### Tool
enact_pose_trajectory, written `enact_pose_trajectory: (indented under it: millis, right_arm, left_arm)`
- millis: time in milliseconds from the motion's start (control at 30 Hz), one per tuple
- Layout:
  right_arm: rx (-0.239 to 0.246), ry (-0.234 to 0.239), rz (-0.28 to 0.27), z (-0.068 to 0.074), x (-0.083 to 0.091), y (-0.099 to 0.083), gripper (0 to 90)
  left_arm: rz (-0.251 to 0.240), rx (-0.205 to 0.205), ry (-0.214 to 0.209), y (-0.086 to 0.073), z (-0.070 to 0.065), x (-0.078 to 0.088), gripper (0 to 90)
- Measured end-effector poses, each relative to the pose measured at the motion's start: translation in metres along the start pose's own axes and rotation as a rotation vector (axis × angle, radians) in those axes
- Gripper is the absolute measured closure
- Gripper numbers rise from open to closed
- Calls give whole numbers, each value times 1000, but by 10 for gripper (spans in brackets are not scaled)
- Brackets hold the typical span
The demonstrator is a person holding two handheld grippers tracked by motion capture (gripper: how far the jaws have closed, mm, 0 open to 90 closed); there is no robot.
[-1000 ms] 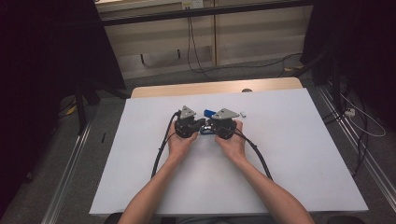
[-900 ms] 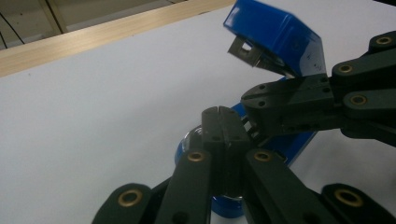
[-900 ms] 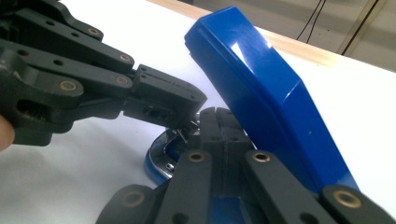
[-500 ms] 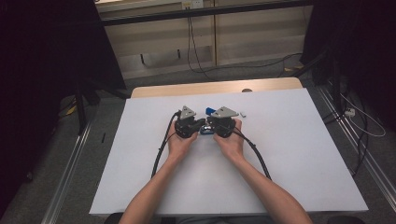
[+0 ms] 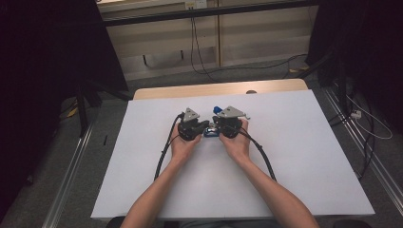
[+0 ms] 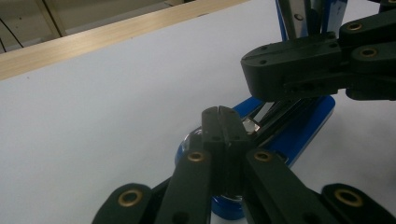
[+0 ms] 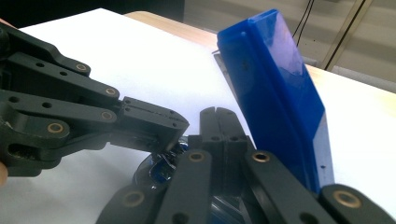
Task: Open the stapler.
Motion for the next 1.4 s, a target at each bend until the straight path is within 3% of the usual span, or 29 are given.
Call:
enact_pose_trajectory:
  millis: [1133, 1400]
  right_arm:
    - [-65, -32, -30, -17, 12, 3, 900]
    - [-82, -59, -54, -30, 20, 4, 900]
  left_arm:
    - [-2, 5, 5, 0, 0, -1, 900]
    - [2, -1, 7, 0, -1, -1, 900]
Point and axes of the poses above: each handheld gripper's, and its own axes: x roughly backward along the jaws, y roughly out of its top, z roughly to its left, the point moved 9 cm from there along -x, roughly forward along the jaws, and after that the axes turned 10 degrees about z, right-handed, at the moved point
